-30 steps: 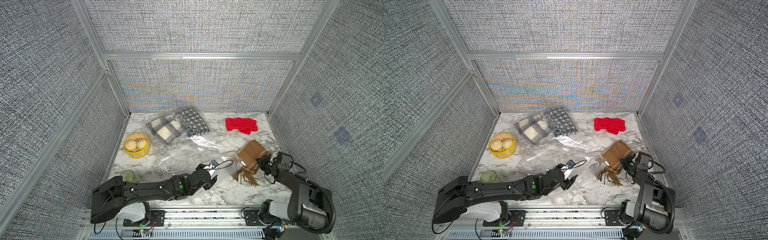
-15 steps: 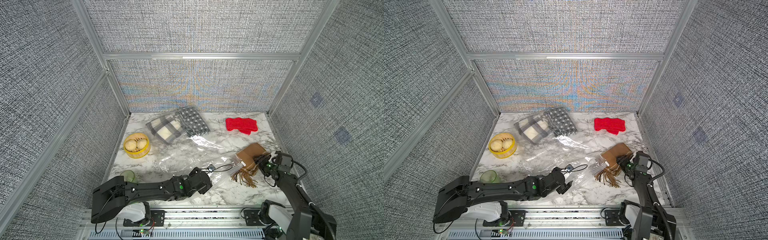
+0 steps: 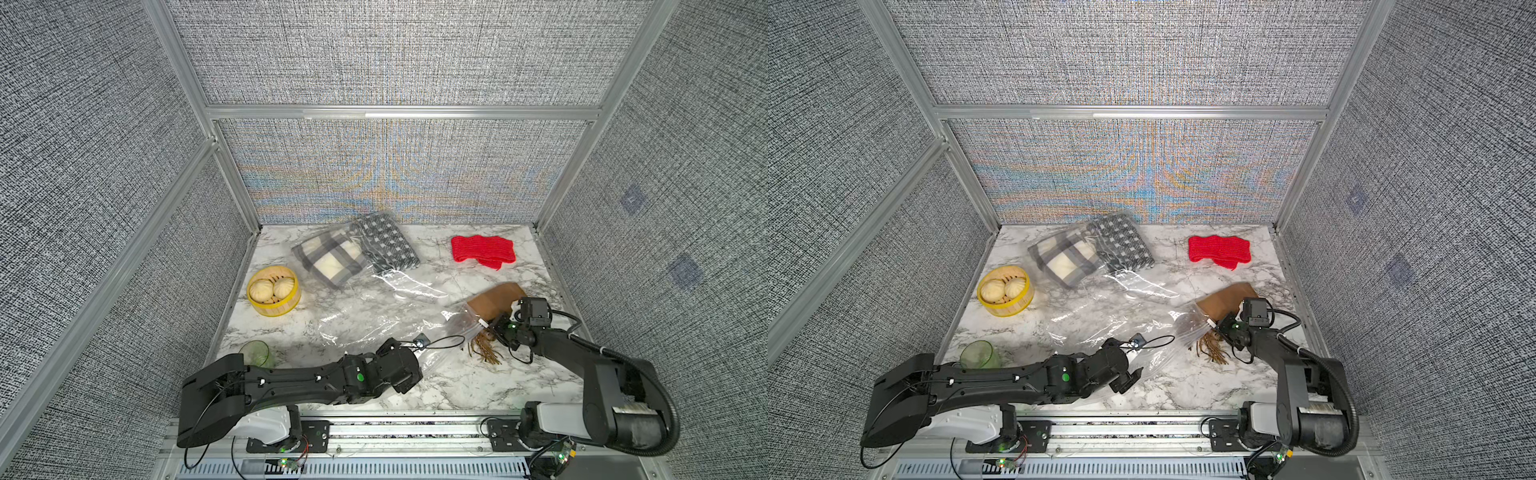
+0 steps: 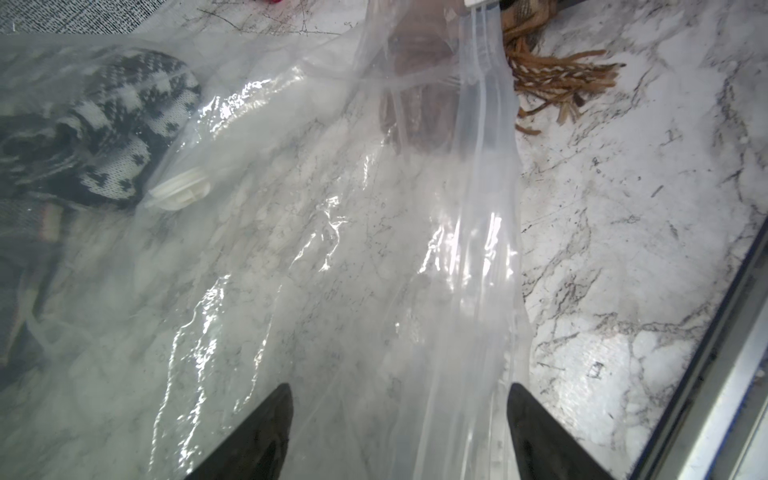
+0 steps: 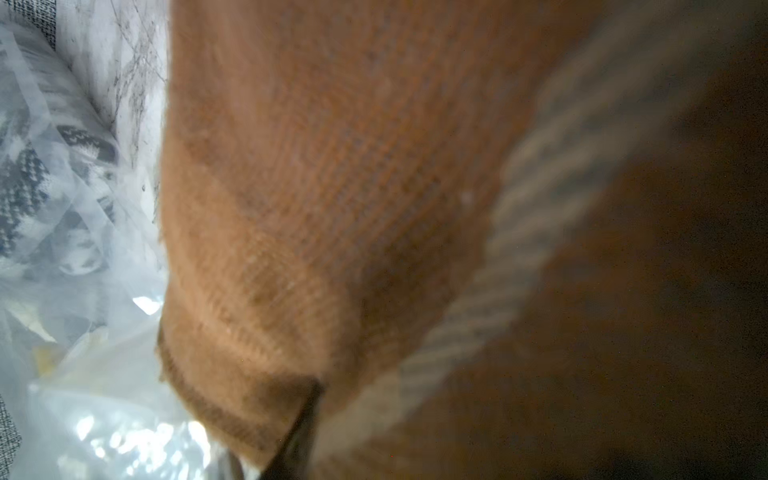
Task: Take the scarf out of the vacuum bag
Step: Move the scarf to the center of the board.
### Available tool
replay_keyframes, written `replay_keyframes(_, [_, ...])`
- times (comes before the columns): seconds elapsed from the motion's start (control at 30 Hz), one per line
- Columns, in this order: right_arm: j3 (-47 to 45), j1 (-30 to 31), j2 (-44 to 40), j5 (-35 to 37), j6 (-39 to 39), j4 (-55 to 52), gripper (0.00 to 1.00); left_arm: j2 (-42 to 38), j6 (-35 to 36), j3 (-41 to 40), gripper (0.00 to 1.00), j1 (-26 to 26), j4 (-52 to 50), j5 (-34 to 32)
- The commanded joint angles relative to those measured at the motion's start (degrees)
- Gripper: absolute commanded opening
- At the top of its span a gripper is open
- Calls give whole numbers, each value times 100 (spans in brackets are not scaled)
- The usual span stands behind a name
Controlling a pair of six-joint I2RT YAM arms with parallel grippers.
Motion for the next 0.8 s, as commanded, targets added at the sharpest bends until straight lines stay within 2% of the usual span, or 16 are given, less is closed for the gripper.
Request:
replay_keyframes(0.0, [-2, -166, 247, -29, 363, 599, 16, -89, -110, -21, 80, 3, -148, -115])
replay_keyframes(0.23, [321, -742, 559, 82, 543, 920, 11, -62, -74, -1, 80, -19, -195, -13])
replay_keyframes(0.3, [617, -628, 909, -55, 588, 1053, 10, -25, -110, 10, 80, -32, -182, -66])
replay_keyframes(0.53, [1558, 234, 2065, 137, 761, 1220, 11, -38, -174, 62, 80, -32, -121, -143])
replay_keyframes(0.77, [1692, 227, 2581, 416, 1378, 2025, 11, -201, -297, 81, 80, -32, -293, -223])
